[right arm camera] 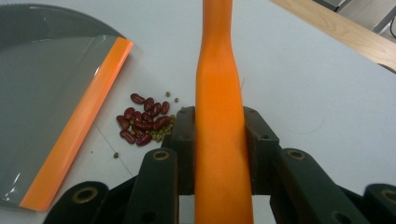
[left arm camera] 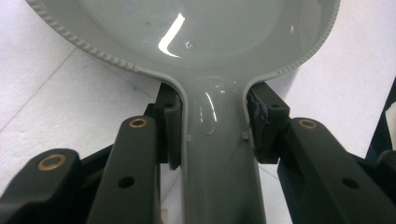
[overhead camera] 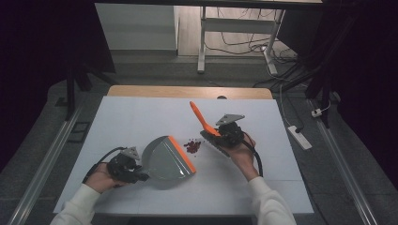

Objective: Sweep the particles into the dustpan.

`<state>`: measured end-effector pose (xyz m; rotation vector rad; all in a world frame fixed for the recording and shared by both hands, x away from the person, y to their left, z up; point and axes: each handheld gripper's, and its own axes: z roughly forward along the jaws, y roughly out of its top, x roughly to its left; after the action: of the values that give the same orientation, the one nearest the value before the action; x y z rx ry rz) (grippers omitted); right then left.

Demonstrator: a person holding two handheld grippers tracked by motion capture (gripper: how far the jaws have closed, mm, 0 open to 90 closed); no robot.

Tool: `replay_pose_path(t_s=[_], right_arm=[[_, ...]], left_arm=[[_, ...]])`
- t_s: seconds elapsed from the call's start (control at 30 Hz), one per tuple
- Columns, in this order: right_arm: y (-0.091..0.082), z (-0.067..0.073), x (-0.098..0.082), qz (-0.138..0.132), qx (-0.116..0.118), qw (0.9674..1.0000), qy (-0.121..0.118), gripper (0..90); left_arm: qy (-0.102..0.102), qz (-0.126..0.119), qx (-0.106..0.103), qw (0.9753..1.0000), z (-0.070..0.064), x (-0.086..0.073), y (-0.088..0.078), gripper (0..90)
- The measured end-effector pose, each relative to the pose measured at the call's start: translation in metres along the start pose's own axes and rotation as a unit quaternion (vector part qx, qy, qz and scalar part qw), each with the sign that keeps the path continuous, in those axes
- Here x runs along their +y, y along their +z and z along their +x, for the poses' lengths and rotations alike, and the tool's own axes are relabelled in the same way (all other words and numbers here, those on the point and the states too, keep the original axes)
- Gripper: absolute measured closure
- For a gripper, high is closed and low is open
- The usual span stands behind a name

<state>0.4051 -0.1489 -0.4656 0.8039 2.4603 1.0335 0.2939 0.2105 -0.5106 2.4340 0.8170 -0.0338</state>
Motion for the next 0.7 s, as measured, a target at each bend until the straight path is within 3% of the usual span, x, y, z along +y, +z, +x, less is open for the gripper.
replay_pose_path(t_s=[0.33, 0.7], right_arm=[[0.011, -0.004, 0.000, 0.010, -0.003, 0.9999, 0.007, 70.0], [0.031, 0.000, 0.010, 0.013, 0.001, 0.9999, -0.006, 70.0]], left_arm=[[-0.009, -0.007, -0.015, 0.9998, 0.003, -0.002, 0.001, 61.5], [-0.012, -0.007, -0.024, 0.9996, 0.005, 0.000, 0.003, 61.5]])
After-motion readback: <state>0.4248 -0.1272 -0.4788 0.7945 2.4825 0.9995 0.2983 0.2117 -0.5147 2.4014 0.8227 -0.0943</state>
